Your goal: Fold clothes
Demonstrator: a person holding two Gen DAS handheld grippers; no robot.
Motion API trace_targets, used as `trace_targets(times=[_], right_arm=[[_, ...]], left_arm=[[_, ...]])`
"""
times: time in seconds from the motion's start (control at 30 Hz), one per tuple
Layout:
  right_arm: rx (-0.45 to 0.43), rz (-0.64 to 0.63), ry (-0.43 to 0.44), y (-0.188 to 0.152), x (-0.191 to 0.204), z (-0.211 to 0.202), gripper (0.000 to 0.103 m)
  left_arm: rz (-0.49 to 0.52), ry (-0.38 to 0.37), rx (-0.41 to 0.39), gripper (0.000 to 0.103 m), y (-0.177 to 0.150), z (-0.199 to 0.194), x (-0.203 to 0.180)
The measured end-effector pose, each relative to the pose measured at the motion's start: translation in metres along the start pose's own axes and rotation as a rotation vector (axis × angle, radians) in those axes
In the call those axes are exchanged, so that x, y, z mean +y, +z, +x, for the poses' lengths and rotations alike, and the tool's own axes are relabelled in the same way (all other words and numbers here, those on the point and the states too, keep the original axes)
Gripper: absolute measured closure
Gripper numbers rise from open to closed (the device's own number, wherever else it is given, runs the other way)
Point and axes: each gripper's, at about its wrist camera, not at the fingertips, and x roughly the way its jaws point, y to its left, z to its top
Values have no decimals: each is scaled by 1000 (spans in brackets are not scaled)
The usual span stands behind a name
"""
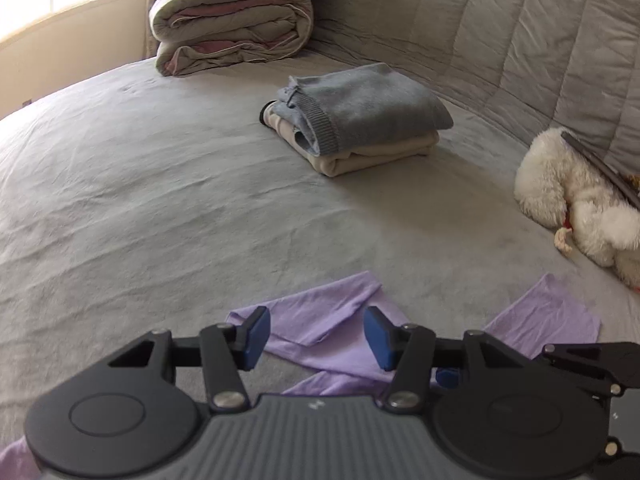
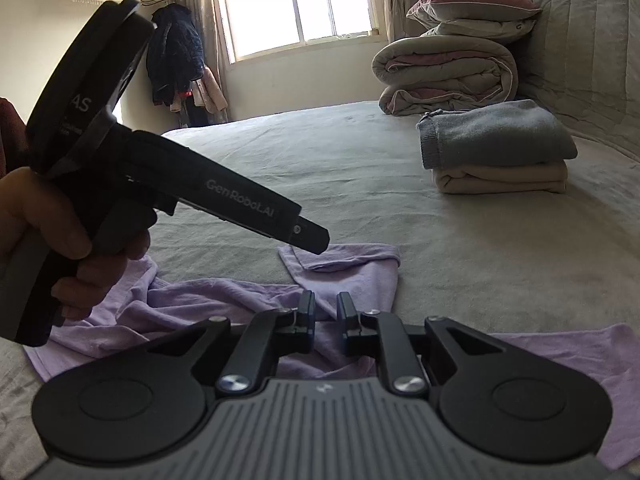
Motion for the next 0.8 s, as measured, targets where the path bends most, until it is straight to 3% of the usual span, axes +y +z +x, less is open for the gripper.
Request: trace_targets(times=[0.07, 0.13, 0.2, 0.27, 0.57, 0.8], right_arm=[[4, -7, -1, -1, 0, 1, 79], [2, -4, 0, -2, -2, 1, 67], [0, -3, 0, -1, -3, 2, 66], [0, -8, -1, 0, -4, 4, 66], [13, -66, 0, 15, 9, 29, 66], [59, -137, 40, 30, 36, 70, 66]], left_arm=[[63, -3, 16, 51, 3, 11, -9], [105, 9, 41, 61, 4, 21, -15], [109, 20, 66, 88, 8, 29, -14], [93, 25, 73, 99, 13, 35, -10], [-133, 90, 35, 102, 47, 41, 34], [-210, 104, 74, 102, 58, 50, 47]])
